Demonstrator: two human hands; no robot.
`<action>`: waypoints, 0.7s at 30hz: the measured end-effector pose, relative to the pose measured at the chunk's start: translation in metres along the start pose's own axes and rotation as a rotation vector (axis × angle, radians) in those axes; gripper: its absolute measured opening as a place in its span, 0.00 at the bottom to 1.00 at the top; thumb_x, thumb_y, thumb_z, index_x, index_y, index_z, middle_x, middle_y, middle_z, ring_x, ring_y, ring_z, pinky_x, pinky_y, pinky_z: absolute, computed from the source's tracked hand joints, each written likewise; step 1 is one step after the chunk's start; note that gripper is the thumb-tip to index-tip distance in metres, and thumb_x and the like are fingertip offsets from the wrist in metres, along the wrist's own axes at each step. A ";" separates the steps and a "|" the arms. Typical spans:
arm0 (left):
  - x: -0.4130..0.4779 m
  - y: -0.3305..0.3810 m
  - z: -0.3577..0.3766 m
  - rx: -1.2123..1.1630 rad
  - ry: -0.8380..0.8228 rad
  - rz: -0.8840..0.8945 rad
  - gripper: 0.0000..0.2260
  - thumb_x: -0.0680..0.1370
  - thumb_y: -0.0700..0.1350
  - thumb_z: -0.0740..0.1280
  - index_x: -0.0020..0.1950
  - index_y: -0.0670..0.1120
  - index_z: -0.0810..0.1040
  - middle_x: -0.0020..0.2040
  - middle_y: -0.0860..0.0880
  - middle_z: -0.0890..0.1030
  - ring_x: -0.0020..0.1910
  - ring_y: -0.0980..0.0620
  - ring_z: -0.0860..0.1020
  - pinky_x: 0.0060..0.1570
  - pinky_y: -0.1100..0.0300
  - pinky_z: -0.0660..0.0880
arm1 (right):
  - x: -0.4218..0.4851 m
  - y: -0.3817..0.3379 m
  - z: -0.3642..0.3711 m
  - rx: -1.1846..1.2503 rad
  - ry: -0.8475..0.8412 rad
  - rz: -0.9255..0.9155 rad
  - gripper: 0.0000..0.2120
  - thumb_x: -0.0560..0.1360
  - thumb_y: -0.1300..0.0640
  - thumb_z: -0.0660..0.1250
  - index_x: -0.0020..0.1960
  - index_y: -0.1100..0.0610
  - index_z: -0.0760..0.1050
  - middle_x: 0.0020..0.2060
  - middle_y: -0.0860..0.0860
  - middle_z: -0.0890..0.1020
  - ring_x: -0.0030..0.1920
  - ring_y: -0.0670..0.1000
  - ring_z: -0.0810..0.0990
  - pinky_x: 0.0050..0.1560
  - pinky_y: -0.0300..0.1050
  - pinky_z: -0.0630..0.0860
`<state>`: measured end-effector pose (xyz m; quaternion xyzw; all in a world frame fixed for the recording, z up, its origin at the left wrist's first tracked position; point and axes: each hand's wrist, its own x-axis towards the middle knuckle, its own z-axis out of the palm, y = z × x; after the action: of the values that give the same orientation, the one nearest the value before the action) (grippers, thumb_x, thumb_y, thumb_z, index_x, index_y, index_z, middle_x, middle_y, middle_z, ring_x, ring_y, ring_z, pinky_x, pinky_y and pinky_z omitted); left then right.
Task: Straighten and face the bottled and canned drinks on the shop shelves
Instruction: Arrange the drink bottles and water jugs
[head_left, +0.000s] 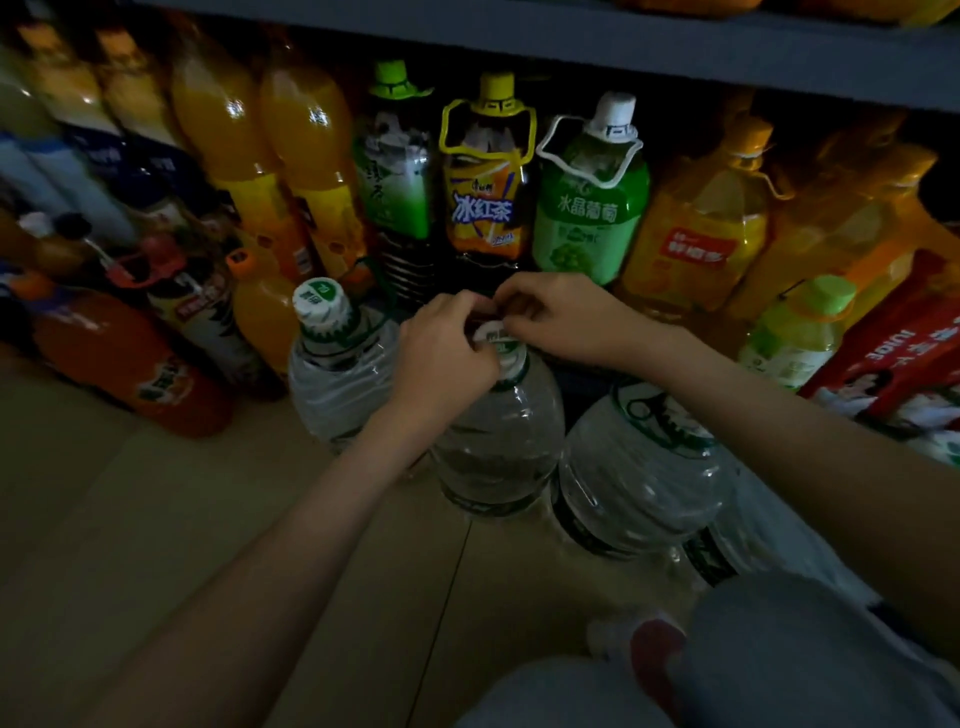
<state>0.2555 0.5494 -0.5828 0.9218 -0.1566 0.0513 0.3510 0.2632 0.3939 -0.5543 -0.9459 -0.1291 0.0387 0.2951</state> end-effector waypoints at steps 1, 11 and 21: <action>0.004 0.000 -0.001 -0.038 0.039 0.004 0.18 0.68 0.44 0.59 0.55 0.43 0.78 0.49 0.45 0.78 0.49 0.47 0.75 0.48 0.56 0.71 | 0.003 0.000 0.001 0.008 0.011 0.007 0.13 0.75 0.59 0.65 0.60 0.58 0.76 0.51 0.54 0.81 0.51 0.50 0.79 0.50 0.38 0.72; 0.038 0.005 0.008 -0.033 0.051 -0.168 0.11 0.73 0.37 0.65 0.54 0.43 0.78 0.48 0.46 0.79 0.47 0.51 0.75 0.44 0.62 0.70 | 0.033 0.008 0.013 0.132 0.007 0.068 0.11 0.76 0.63 0.60 0.57 0.60 0.76 0.53 0.57 0.80 0.52 0.54 0.79 0.47 0.40 0.72; 0.024 0.024 -0.005 0.027 -0.048 -0.337 0.15 0.74 0.38 0.65 0.60 0.41 0.76 0.53 0.42 0.79 0.55 0.43 0.75 0.55 0.60 0.68 | 0.019 -0.004 0.001 0.202 -0.150 0.246 0.10 0.79 0.60 0.59 0.58 0.62 0.73 0.53 0.58 0.77 0.53 0.55 0.76 0.49 0.46 0.71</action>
<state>0.2701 0.5299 -0.5585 0.9405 -0.0074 -0.0281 0.3384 0.2802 0.4028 -0.5524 -0.9147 -0.0294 0.1576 0.3710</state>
